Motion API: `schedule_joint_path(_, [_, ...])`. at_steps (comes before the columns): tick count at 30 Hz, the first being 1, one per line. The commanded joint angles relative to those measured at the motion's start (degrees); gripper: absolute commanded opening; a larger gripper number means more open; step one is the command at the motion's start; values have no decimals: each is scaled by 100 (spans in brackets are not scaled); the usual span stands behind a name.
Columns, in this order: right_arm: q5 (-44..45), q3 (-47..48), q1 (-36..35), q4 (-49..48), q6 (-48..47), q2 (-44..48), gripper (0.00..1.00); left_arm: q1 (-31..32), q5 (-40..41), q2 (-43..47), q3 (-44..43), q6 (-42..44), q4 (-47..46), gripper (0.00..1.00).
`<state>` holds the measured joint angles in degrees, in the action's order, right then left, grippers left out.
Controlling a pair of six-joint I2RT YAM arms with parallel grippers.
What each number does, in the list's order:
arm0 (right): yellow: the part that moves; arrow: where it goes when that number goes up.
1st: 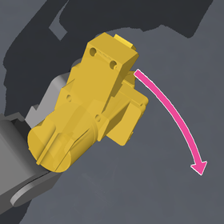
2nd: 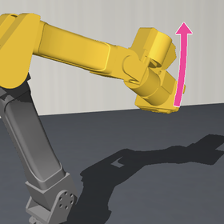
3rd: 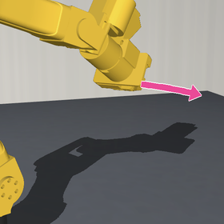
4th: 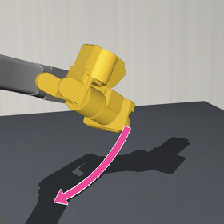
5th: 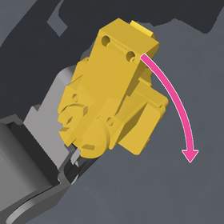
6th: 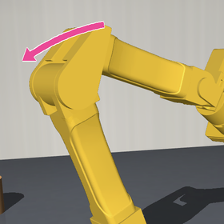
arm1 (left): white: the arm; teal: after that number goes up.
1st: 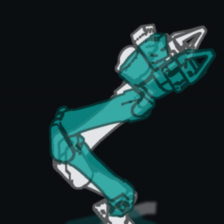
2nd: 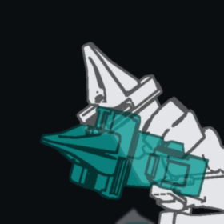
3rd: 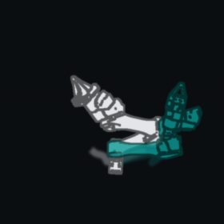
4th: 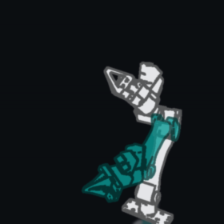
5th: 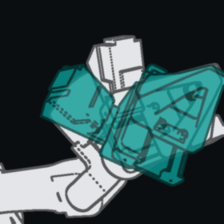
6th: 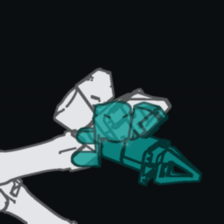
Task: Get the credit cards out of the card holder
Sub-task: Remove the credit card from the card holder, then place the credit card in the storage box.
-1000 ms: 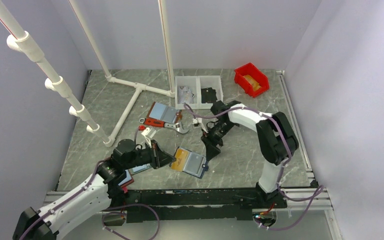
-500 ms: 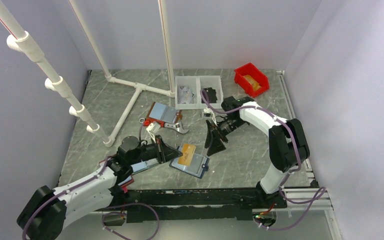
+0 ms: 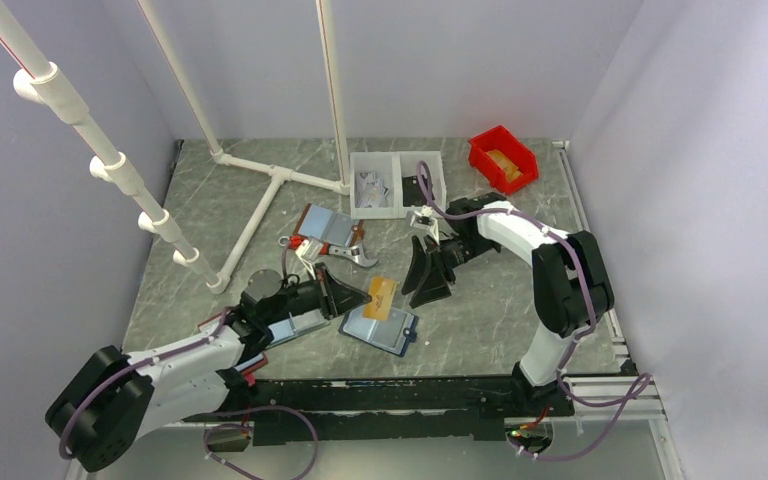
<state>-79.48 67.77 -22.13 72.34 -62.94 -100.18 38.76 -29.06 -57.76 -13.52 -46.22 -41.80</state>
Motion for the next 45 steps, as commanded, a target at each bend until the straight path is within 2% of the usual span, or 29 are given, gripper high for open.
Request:
schedule_joint_path(1, [-400,-10,38,-375,141,88,67,80,240,-201,-263,-2,-701,0])
schedule_joint_path(10, [-156,-352,51,-1773,1791,396,67,280,436,-809,-487,13,-1249,0])
schedule_joint_path(13, [-198,-363,51,-1816,1848,420,65,359,498,-1085,-567,7,-1431,0])
schedule_joint_path(17, [-293,-314,56,-1655,1696,404,57,473,562,-1386,-676,-11,-1664,0])
schedule_joint_path(21, [-383,-228,51,-1355,1351,353,43,554,617,-1605,-746,-42,-1807,0])
schedule_joint_path(28, [-277,-83,66,-1145,1205,322,8,570,753,-1522,-682,-39,-1619,1])
schedule_joint_path(29, [-213,-68,69,-1155,1236,324,5,571,801,-1467,-677,-40,-1496,7])
schedule_joint_path(32, [373,62,87,-1208,1399,379,0,566,986,-1106,-665,51,-853,38])
schedule_joint_path(33, [564,95,102,-1200,1384,414,0,570,1073,-923,-667,146,-547,46])
schedule_joint_path(39, [1291,47,389,-1392,1464,965,0,512,1841,699,-1008,767,2363,87])
schedule_joint_path(41, [1488,0,656,-1558,1614,1220,0,458,2064,1097,-1238,862,3250,97])
schedule_joint_path(45, [1887,-153,1221,-1853,1790,1657,0,308,2029,1346,-2051,1252,4800,100])
